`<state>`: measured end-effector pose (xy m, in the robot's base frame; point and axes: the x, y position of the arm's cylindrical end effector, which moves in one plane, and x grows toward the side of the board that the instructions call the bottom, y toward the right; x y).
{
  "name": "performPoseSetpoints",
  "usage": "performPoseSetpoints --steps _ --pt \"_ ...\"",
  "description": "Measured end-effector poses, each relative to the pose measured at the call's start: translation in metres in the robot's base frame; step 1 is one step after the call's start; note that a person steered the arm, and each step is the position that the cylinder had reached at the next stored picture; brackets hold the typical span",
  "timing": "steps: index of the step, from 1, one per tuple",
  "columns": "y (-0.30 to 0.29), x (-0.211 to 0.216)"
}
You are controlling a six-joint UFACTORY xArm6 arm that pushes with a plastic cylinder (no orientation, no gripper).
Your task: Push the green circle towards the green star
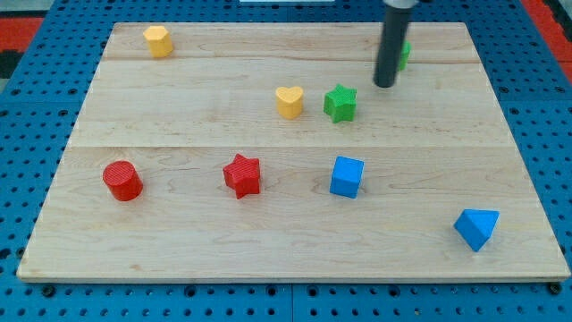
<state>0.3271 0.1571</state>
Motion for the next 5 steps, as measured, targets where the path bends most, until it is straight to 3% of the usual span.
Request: performPoseSetpoints --steps 3,5 --pt "0.039 -0.023" --pt "0.042 -0.082"
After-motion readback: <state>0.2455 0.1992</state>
